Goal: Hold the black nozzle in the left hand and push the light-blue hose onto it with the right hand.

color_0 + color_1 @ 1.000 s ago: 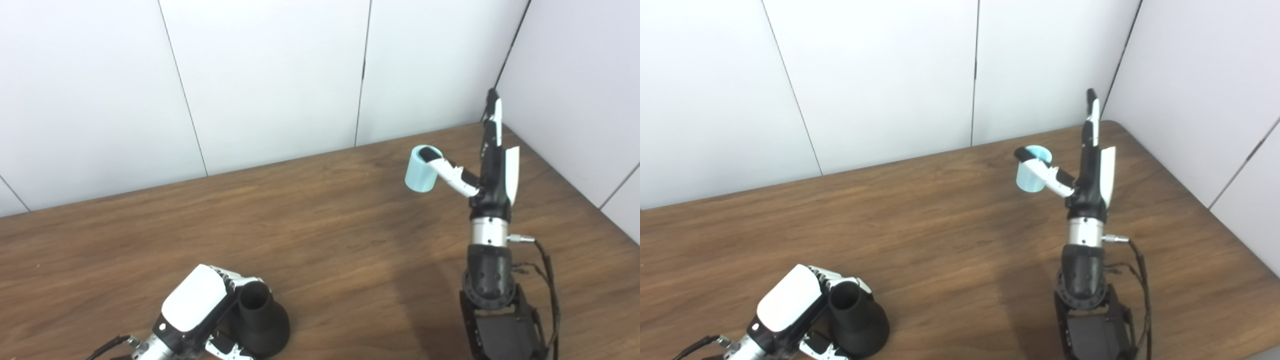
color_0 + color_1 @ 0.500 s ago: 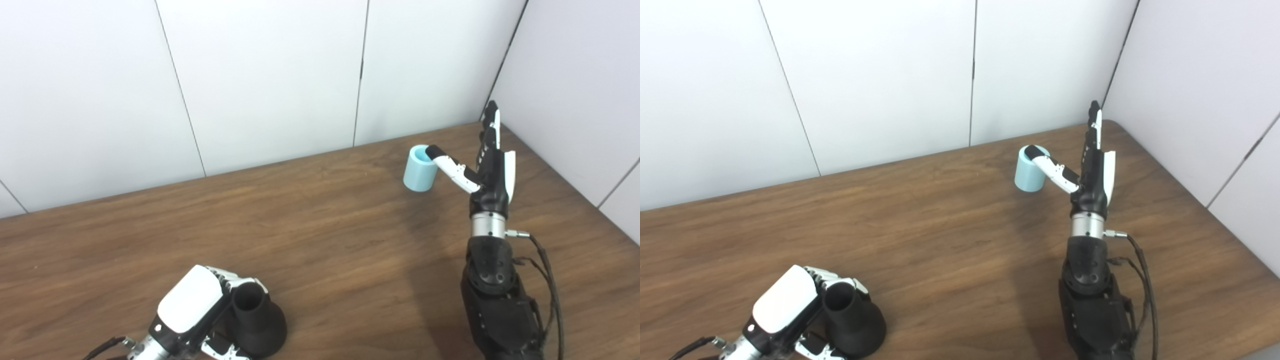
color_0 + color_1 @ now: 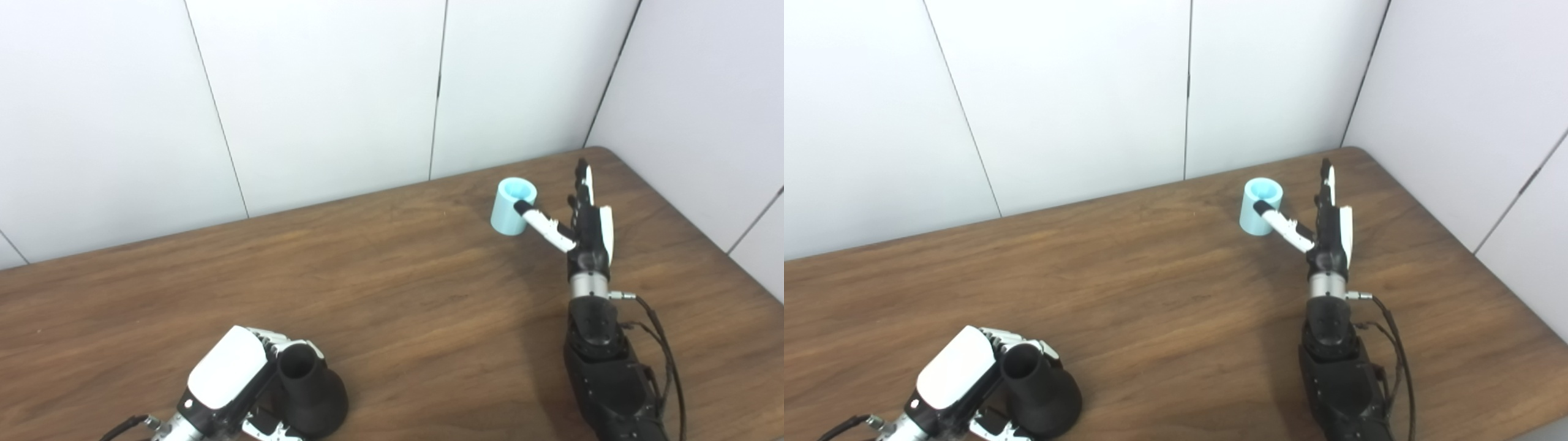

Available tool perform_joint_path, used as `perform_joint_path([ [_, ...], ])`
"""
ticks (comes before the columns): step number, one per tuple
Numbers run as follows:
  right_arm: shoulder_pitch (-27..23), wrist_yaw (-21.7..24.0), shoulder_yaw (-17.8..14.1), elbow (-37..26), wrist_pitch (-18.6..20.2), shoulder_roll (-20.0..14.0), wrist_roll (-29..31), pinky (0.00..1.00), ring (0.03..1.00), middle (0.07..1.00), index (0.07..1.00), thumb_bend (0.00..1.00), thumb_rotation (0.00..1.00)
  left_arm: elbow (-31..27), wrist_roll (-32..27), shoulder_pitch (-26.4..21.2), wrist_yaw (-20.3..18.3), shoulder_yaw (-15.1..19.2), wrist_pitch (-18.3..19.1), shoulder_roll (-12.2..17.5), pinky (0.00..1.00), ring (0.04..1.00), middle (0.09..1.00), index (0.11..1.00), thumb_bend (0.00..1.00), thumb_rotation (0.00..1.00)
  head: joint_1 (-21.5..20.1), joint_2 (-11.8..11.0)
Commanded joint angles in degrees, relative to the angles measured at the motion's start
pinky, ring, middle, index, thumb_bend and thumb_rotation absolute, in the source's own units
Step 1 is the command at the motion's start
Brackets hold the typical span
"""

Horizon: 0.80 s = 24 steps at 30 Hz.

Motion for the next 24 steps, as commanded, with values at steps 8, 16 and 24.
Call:
perform_joint_path([
  [8, -0.93, -0.38, 1.28, 3.41, -4.87, -1.50, -0.63, 0.93, 0.970, 0.975, 0.966, 1.00, 0.49, 1.23, -1.84, 1.94, 0.80, -1.13, -0.15, 1.50, 0.34, 0.441, 0.504, 0.463, 0.52, 0.00, -0.30, 0.25],
  [16, 0.07, 0.59, 2.29, 2.05, -2.95, -1.15, -0.06, 0.90, 0.953, 0.963, 0.958, 1.00, 0.40, 1.63, -1.25, 2.00, 1.02, -1.07, -0.15, 1.51, 0.34, 0.444, 0.501, 0.467, 0.52, 0.00, -0.39, 0.27],
  [24, 0.04, 0.94, 2.71, 1.72, -1.58, -1.55, -0.56, 0.88, 0.941, 0.955, 0.949, 1.00, 0.36, 1.67, -1.44, 1.94, 1.54, -1.52, -0.15, 1.67, 0.34, 0.444, 0.503, 0.464, 0.52, 0.00, -0.18, 0.40],
])
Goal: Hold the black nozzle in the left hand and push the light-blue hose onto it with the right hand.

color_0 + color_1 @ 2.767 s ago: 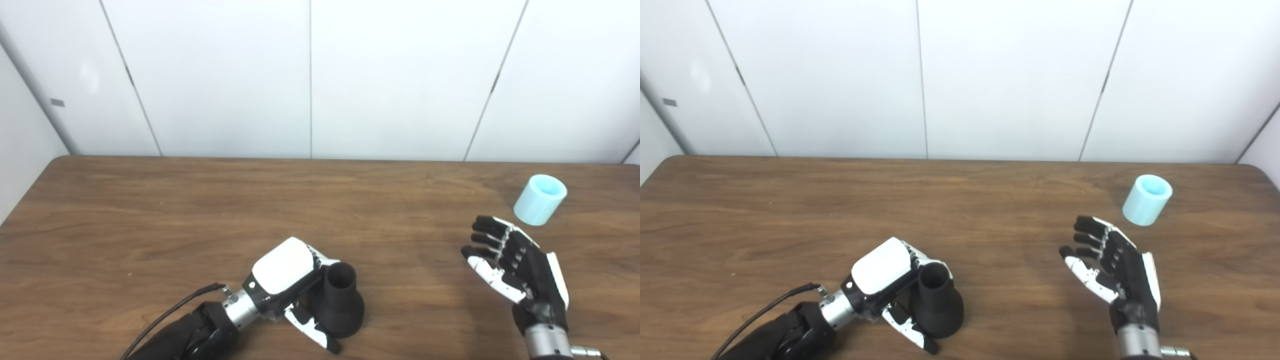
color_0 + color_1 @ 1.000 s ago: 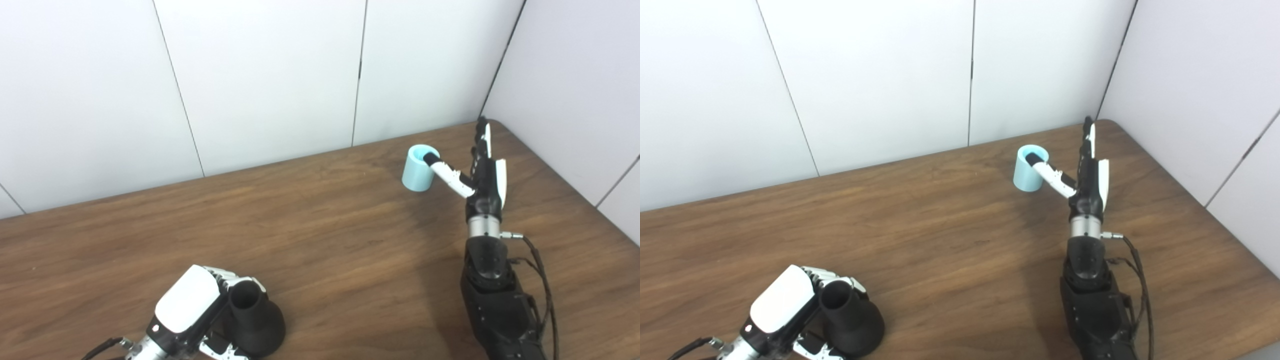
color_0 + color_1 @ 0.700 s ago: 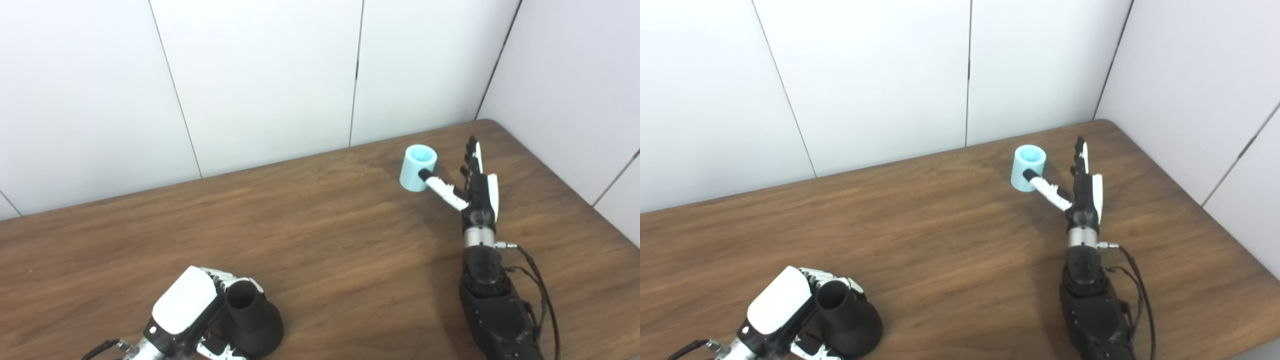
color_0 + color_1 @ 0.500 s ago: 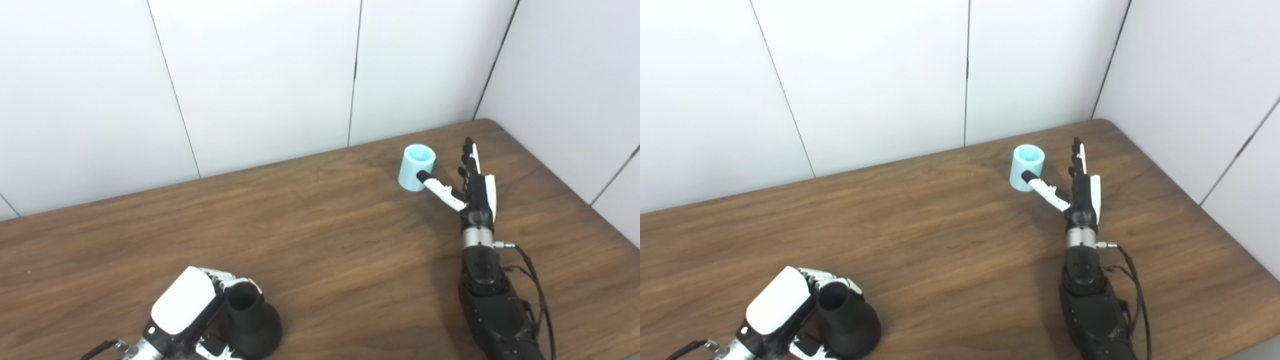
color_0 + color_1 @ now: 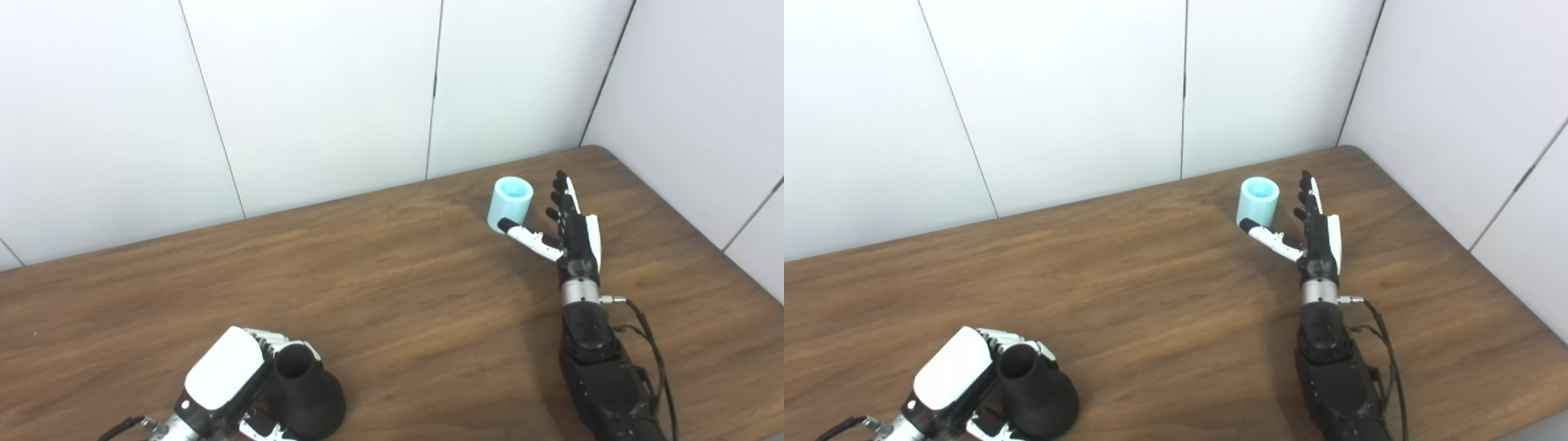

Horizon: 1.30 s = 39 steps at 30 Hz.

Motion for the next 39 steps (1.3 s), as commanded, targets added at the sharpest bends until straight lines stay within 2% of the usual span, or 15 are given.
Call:
perform_joint_path([
  [1, 0.10, 0.38, 0.20, -0.66, -0.56, -0.82, 0.12, 0.88, 0.941, 0.955, 0.948, 1.00, 0.36, 1.75, -0.59, 2.02, 1.10, -0.92, -0.16, 1.26, 0.34, 0.443, 0.503, 0.464, 0.52, 0.00, 0.06, 0.18],
  [8, -1.35, 0.45, 0.46, 0.64, -0.45, -1.77, -0.14, 0.88, 0.935, 0.945, 0.949, 0.96, 0.33, 1.30, -1.14, 2.19, 0.38, -0.92, -0.16, 1.54, 0.34, 0.435, 0.501, 0.467, 0.52, 0.00, -0.10, 0.22],
  [16, -3.12, 0.59, 0.64, 2.57, 1.19, -2.92, 0.23, 0.88, 0.928, 0.937, 0.943, 0.99, 0.36, 1.14, -0.10, 2.27, 0.91, -0.98, -0.16, 1.74, 0.34, 0.438, 0.499, 0.468, 0.52, 0.00, -0.21, 0.40],
  [20, -3.57, 0.92, 1.26, 1.13, 5.06, -3.63, -0.85, 0.87, 0.914, 0.920, 0.927, 0.98, 0.36, 0.83, -0.14, 2.38, 0.49, -0.81, -0.15, 1.84, 0.33, 0.431, 0.499, 0.468, 0.52, 0.00, -0.30, 0.52],
  [23, -3.92, 3.07, 0.31, -0.44, 8.21, -3.44, 2.59, 0.91, 0.935, 0.933, 0.924, 0.98, 0.32, 0.83, -0.55, 2.37, -0.15, -0.90, -0.15, 1.92, 0.34, 0.431, 0.498, 0.470, 0.52, 0.00, -0.30, 0.50],
  [26, -4.14, 4.56, 0.17, -0.73, 9.81, -3.95, 3.86, 0.92, 0.942, 0.942, 0.925, 0.98, 0.31, 0.71, -1.21, 2.38, -0.92, -0.90, -0.15, 1.98, 0.34, 0.435, 0.498, 0.470, 0.52, 0.00, -0.30, 0.50],
  [30, -4.25, 5.58, 0.93, -1.50, 12.36, -4.86, 3.18, 0.89, 0.922, 0.924, 0.906, 1.00, 0.34, 0.55, -0.99, 2.53, -1.31, -0.69, -0.15, 2.03, 0.35, 0.442, 0.500, 0.469, 0.52, 0.00, -0.28, 0.58],
  [34, -4.45, 6.37, 1.87, -1.88, 13.65, -5.59, 2.78, 0.87, 0.909, 0.904, 0.908, 1.00, 0.34, 0.06, -1.27, 2.87, -2.77, 0.01, -0.16, 2.10, 0.35, 0.447, 0.499, 0.470, 0.52, 0.00, -0.08, 0.60],
  [39, -5.41, 6.53, 2.24, -1.62, 14.02, -5.88, 2.98, 0.86, 0.902, 0.897, 0.901, 1.00, 0.32, 0.13, -0.79, 2.92, -2.69, 0.17, -0.15, 2.00, 0.35, 0.441, 0.499, 0.470, 0.52, 0.00, 0.05, 0.44],
])
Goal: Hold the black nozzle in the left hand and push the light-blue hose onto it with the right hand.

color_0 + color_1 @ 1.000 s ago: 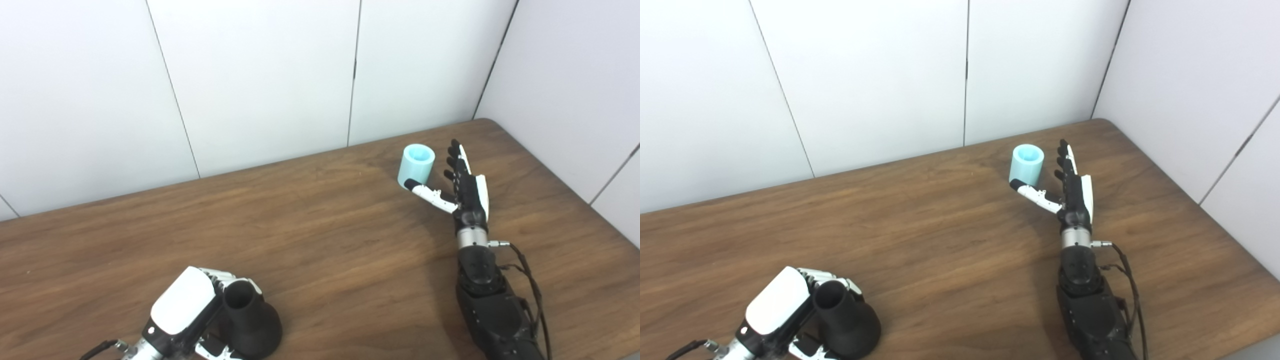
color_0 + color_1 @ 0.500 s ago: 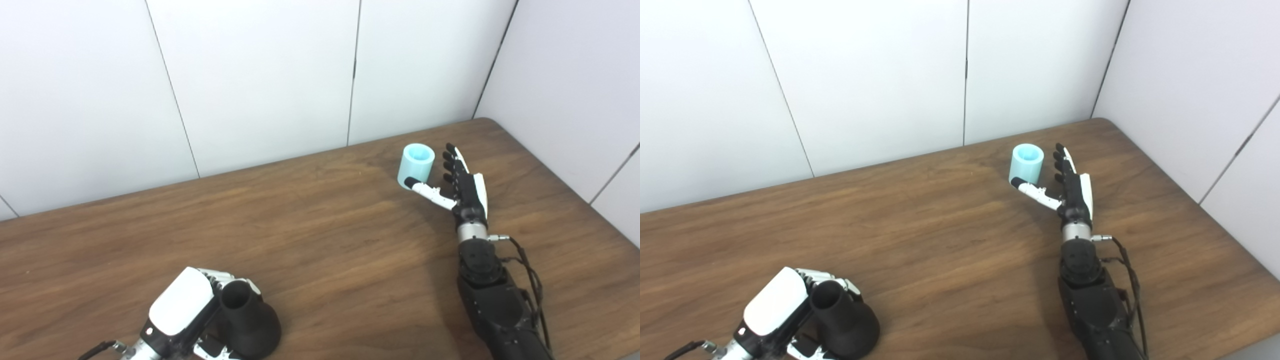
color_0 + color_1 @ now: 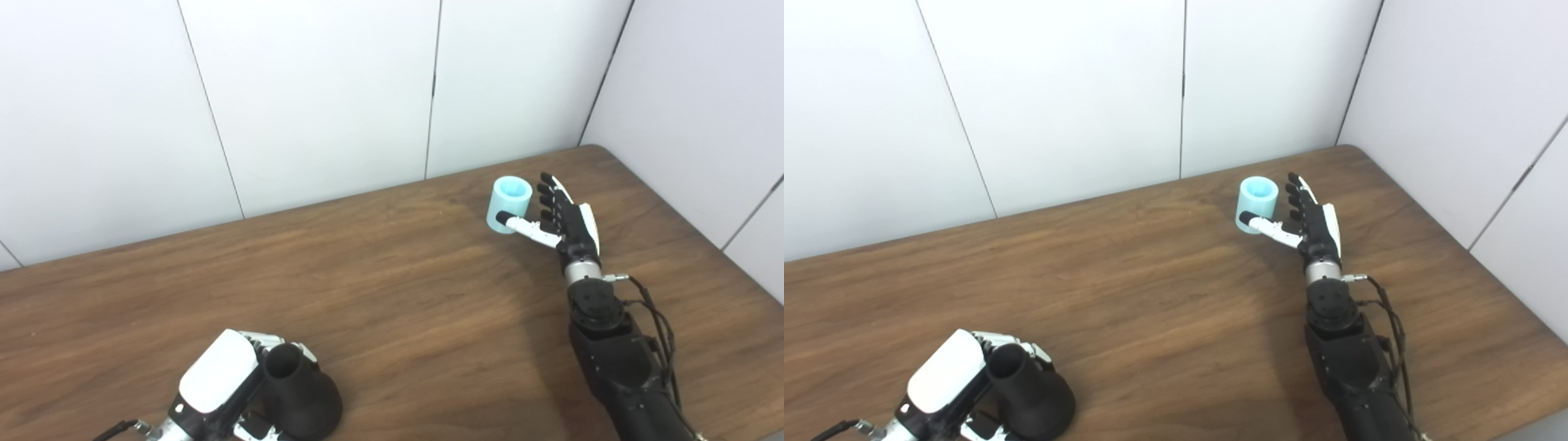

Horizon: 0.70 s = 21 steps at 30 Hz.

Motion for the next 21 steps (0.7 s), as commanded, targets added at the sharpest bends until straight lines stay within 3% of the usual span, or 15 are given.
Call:
perform_joint_path([
  [1, -2.61, 1.10, 0.06, -0.91, 0.17, -0.95, 0.54, 0.86, 0.901, 0.895, 0.897, 1.00, 0.31, 0.84, 0.05, 2.01, -1.05, -0.74, 0.22, 1.33, 0.35, 0.440, 0.499, 0.470, 0.52, 0.00, 0.14, 0.16],
  [14, -4.48, 1.89, 0.78, 2.14, -0.76, -0.69, 1.27, 0.89, 0.927, 0.923, 0.922, 1.00, 0.29, 1.15, 1.08, 2.32, -1.18, -0.36, 0.22, 0.90, 0.34, 0.438, 0.496, 0.473, 0.52, 0.00, 0.70, 0.31],
  [21, -5.07, 1.42, 2.33, 2.96, -1.22, -1.07, -0.84, 0.86, 0.900, 0.894, 0.900, 1.00, 0.34, 1.13, 1.14, 2.39, -0.94, -0.50, 0.22, 0.76, 0.32, 0.417, 0.484, 0.487, 0.52, 0.00, 0.96, 0.12],
])
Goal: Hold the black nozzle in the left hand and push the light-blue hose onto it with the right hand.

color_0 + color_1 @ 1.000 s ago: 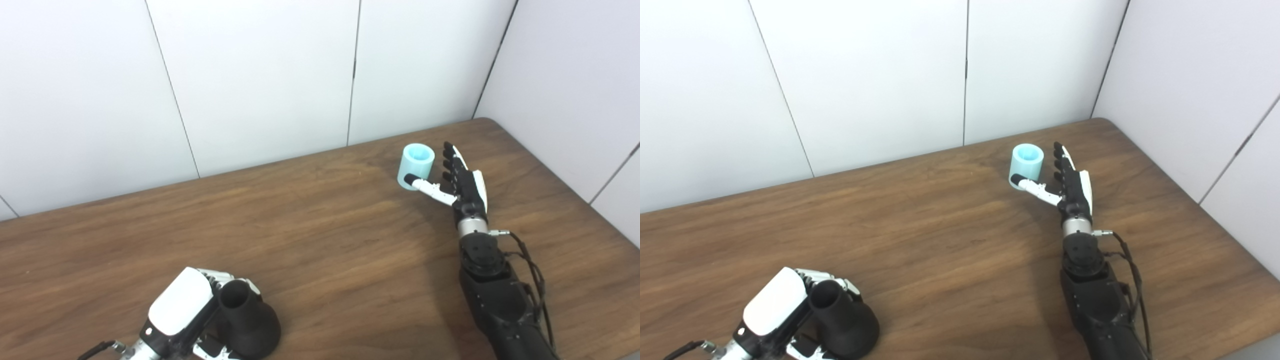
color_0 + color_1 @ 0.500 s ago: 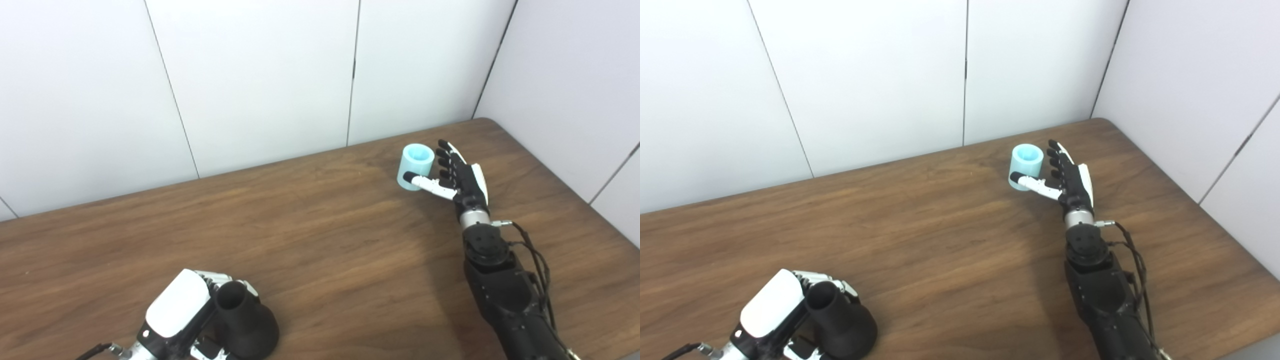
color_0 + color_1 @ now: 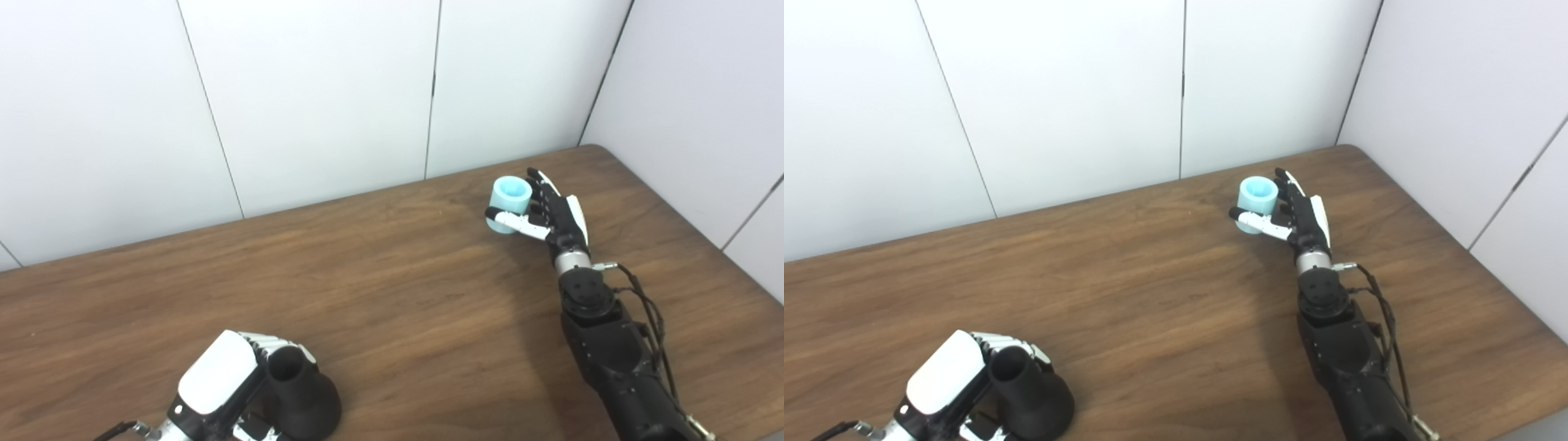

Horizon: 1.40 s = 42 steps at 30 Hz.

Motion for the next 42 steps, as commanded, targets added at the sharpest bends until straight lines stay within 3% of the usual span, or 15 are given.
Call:
perform_joint_path([
  [1, -2.23, 0.56, 0.48, -0.21, -1.10, -0.48, -0.04, 0.85, 0.899, 0.893, 0.900, 1.00, 0.33, 1.21, 0.46, 2.04, -0.81, -1.05, 0.36, 0.77, 0.32, 0.417, 0.484, 0.487, 0.52, 0.00, 0.10, 0.08],
  [10, -2.73, 0.84, 1.02, 0.68, -1.39, -0.41, -0.05, 0.87, 0.902, 0.890, 0.896, 1.00, 0.31, 0.75, 0.65, 2.26, -1.19, -0.67, 0.35, 0.85, 0.33, 0.425, 0.489, 0.481, 0.52, 0.00, 0.23, 0.28],
  [27, -2.43, -1.48, 2.57, 0.36, 0.09, -0.73, -4.93, 0.72, 0.770, 0.762, 0.738, 0.99, 0.24, 0.58, 0.55, 2.43, -0.93, -0.72, 0.37, 1.03, 0.33, 0.429, 0.491, 0.478, 0.52, 0.00, 0.32, 0.62],
  [36, -2.62, -3.75, 2.73, 1.43, -0.98, -0.75, -6.37, 0.61, 0.678, 0.688, 0.650, 0.86, 0.11, 0.38, -0.06, 2.46, -1.27, -0.66, 0.37, 1.26, 0.33, 0.425, 0.488, 0.482, 0.52, 0.00, 0.26, 0.73],
  [39, -2.63, -3.90, 3.12, 1.70, -1.14, -1.03, -6.94, 0.47, 0.563, 0.664, 0.632, 0.82, 0.08, 0.19, -0.16, 2.59, -1.74, -0.29, 0.35, 1.19, 0.34, 0.434, 0.492, 0.477, 0.52, 0.00, 0.26, 0.73],
  [42, -2.61, -3.52, 3.17, 1.67, -1.27, -1.12, -6.88, 0.40, 0.506, 0.645, 0.621, 0.77, 0.02, 0.21, -0.14, 2.60, -1.89, -0.15, 0.36, 1.09, 0.34, 0.430, 0.492, 0.477, 0.52, 0.00, 0.20, 0.76],
])
